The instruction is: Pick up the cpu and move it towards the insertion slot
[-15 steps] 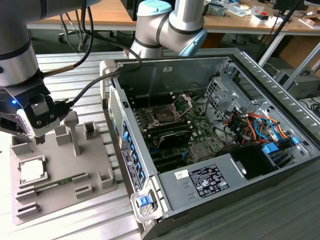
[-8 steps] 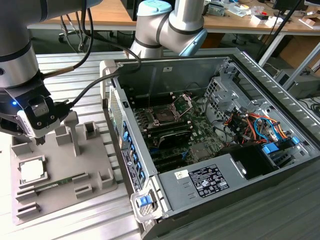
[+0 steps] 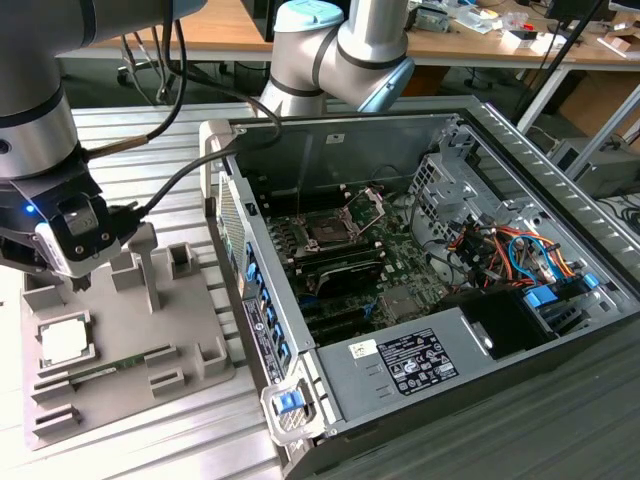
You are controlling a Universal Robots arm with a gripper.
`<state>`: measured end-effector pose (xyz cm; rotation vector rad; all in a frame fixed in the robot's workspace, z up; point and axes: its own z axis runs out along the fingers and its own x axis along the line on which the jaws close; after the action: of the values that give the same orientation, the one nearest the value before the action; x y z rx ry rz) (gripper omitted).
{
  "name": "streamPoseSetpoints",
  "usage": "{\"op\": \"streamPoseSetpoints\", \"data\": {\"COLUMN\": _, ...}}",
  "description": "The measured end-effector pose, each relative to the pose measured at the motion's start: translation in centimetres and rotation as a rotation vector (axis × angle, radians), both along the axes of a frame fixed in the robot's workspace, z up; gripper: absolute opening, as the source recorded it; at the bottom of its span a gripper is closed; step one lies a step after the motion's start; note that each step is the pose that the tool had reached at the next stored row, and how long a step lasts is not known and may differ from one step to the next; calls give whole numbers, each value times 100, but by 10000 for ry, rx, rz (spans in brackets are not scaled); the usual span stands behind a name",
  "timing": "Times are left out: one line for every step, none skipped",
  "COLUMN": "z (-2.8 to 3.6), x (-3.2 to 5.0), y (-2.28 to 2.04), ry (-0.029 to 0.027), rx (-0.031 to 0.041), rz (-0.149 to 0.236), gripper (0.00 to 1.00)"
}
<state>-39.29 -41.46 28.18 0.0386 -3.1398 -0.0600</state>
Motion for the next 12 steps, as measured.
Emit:
{"op": "streamPoseSetpoints", "data": {"z": -2, "x": 0, "y": 0, "ry": 0, "rx": 0, "rz": 1, "gripper": 11}}
{"op": "streamPoseSetpoints", "data": {"z": -4, "x": 0, "y": 0, "ry": 0, "rx": -1, "rz": 1, "gripper": 11}}
{"op": "streamPoseSetpoints", "data": {"z": -7, "x": 0, "y": 0, "ry": 1, "rx": -1, "rz": 1, "gripper": 11}}
{"op": "streamPoseSetpoints", "data": {"z": -9, "x": 0, "y": 0, "ry": 0, "rx": -1, "rz": 1, "gripper": 11}}
{"op": "streamPoseSetpoints", "data": {"z": -12, "x": 0, "y": 0, "ry": 0, "rx": 0, "rz": 1, "gripper": 11}}
{"op": "streamPoseSetpoints", "data": {"z": -15, "x": 0, "y": 0, "ry": -1, "rx": 0, "rz": 2, "gripper": 11}}
{"op": "streamPoseSetpoints", "data": {"z": -19, "x": -1, "y": 0, "ry": 0, "rx": 0, "rz": 2, "gripper": 11}}
{"op": "streamPoseSetpoints", "data": {"z": -21, "x": 0, "y": 0, "ry": 0, "rx": 0, "rz": 2, "gripper": 11}}
{"op": "streamPoseSetpoints", "data": {"z": -24, "x": -1, "y": 0, "ry": 0, "rx": 0, "rz": 2, "gripper": 11}}
{"op": "streamPoseSetpoints", "data": {"z": -27, "x": -1, "y": 0, "ry": 0, "rx": 0, "rz": 3, "gripper": 11}}
{"op": "streamPoseSetpoints", "data": {"z": -29, "x": 0, "y": -1, "ry": 0, "rx": 0, "rz": 4, "gripper": 11}}
{"op": "streamPoseSetpoints", "data": {"z": -32, "x": -1, "y": -1, "ry": 0, "rx": -1, "rz": 4, "gripper": 11}}
